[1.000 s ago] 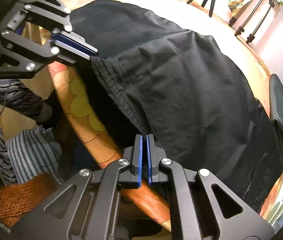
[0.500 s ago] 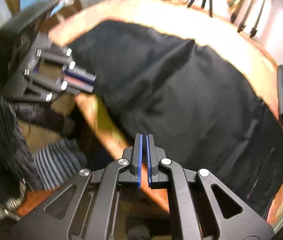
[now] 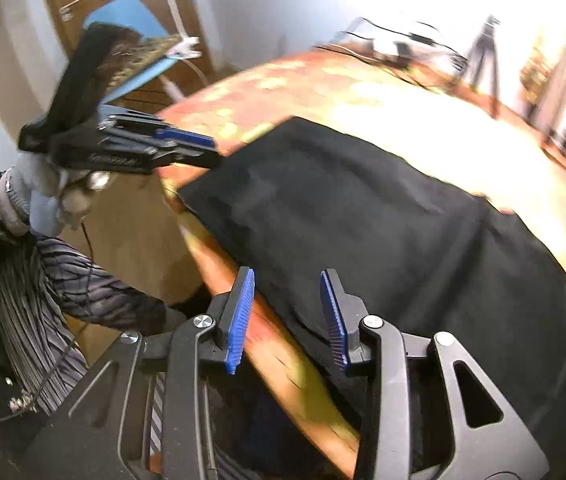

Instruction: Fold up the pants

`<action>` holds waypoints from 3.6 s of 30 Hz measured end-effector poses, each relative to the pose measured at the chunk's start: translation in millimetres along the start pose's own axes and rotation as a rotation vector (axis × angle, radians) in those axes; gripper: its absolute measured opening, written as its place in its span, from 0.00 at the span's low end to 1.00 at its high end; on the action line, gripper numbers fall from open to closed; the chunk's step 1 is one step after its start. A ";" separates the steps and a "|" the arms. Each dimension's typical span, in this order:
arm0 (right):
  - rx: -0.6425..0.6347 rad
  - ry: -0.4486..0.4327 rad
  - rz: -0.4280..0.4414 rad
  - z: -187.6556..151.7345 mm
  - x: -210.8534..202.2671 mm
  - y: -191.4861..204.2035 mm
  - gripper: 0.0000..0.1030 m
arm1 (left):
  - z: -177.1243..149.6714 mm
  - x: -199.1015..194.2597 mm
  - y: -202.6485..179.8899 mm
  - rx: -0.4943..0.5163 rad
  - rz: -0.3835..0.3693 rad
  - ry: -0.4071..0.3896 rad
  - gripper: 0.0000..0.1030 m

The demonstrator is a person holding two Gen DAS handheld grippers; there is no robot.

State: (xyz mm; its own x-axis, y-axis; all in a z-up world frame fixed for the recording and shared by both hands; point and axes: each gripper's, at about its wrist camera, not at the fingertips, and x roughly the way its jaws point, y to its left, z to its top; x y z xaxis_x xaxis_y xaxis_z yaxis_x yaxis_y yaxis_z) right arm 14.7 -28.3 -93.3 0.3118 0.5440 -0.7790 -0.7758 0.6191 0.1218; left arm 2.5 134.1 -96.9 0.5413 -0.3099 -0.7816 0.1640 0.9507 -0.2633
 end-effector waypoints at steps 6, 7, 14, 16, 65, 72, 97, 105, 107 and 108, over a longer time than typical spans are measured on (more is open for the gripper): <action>-0.109 0.022 0.076 24.0 49.8 43.4 0.35 | -5.9 -2.4 39.5 -0.129 0.020 0.007 0.28; -0.128 0.034 0.083 27.4 61.0 51.2 0.35 | -6.6 -2.7 45.7 -0.142 0.022 0.009 0.28; -0.215 0.078 0.068 37.4 115.5 80.1 0.35 | -3.0 -10.2 82.1 -0.234 0.031 -0.016 0.28; -0.231 0.082 0.053 40.9 128.1 86.9 0.35 | -1.6 -12.3 89.2 -0.252 0.024 -0.023 0.28; -0.121 0.088 0.106 64.7 155.6 92.3 0.07 | -11.4 -1.0 107.1 -0.272 0.004 0.032 0.28; -0.286 0.103 0.024 49.7 143.2 110.0 0.36 | -10.0 1.1 104.8 -0.263 0.005 0.037 0.28; -0.337 0.192 0.038 63.2 160.3 109.7 0.35 | -10.0 6.4 102.0 -0.285 -0.014 0.055 0.28; -0.447 0.227 -0.009 61.9 162.0 116.7 0.25 | -11.1 11.1 102.8 -0.291 -0.018 0.070 0.28; -0.481 0.216 -0.030 59.7 160.4 121.0 0.24 | -11.6 12.1 103.2 -0.289 -0.021 0.074 0.28; -0.489 0.207 -0.029 58.2 159.8 121.5 0.23 | -11.7 12.9 103.1 -0.288 -0.021 0.076 0.28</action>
State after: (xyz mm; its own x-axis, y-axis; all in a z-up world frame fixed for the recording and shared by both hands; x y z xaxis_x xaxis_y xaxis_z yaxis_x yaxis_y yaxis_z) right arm 2.2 166.8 -167.1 0.2607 0.3769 -0.8888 -0.9490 0.2691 -0.1642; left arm 16.7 227.9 -140.8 0.4748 -0.3398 -0.8118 -0.0722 0.9043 -0.4207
